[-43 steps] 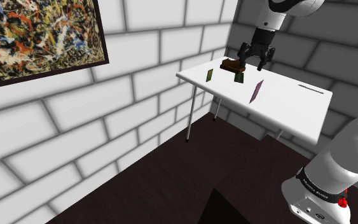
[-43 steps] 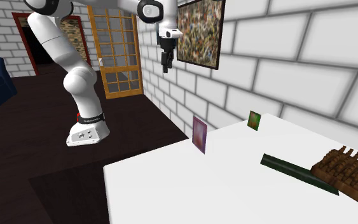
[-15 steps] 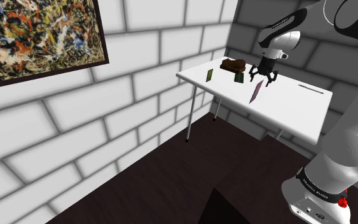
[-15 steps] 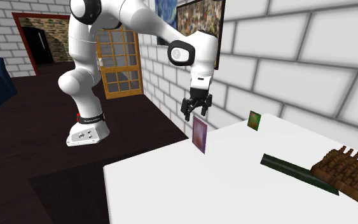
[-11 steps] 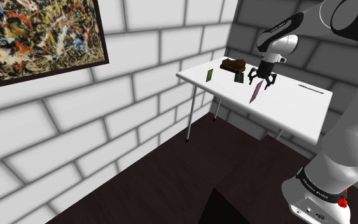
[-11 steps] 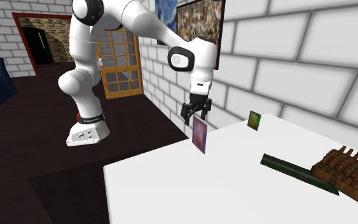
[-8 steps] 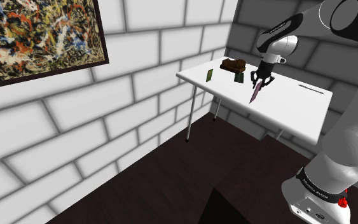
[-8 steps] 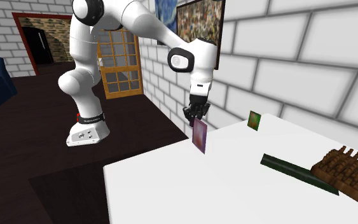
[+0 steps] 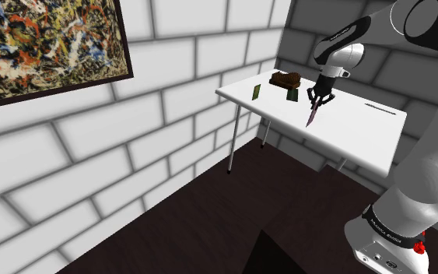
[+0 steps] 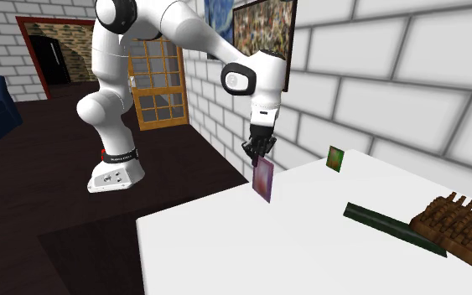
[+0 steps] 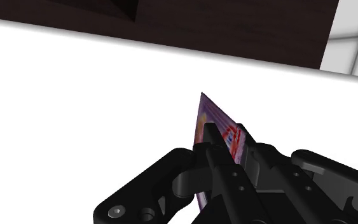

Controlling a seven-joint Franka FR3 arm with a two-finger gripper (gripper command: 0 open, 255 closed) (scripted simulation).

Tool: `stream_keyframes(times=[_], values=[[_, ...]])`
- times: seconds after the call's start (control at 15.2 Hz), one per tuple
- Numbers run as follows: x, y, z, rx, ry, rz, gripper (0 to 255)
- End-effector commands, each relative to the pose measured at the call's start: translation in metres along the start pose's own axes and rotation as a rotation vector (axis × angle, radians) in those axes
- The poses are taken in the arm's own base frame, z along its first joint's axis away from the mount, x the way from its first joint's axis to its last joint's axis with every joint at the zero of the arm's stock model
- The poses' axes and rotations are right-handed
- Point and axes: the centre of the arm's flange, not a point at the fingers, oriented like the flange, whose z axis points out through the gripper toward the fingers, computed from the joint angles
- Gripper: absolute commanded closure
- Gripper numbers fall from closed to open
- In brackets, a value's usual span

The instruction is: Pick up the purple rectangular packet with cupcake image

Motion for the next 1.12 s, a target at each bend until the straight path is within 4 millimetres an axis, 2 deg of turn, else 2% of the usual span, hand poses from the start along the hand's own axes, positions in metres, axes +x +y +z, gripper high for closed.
stream_keyframes(times=[0.0,0.92,1.06], values=[[-0.001,-0.001,-0.005,0.000,-0.001,0.000,255],[-0.008,0.001,-0.078,0.000,-0.001,0.000,255],[-0.008,0.001,-0.079,0.000,-0.001,0.000,255]])
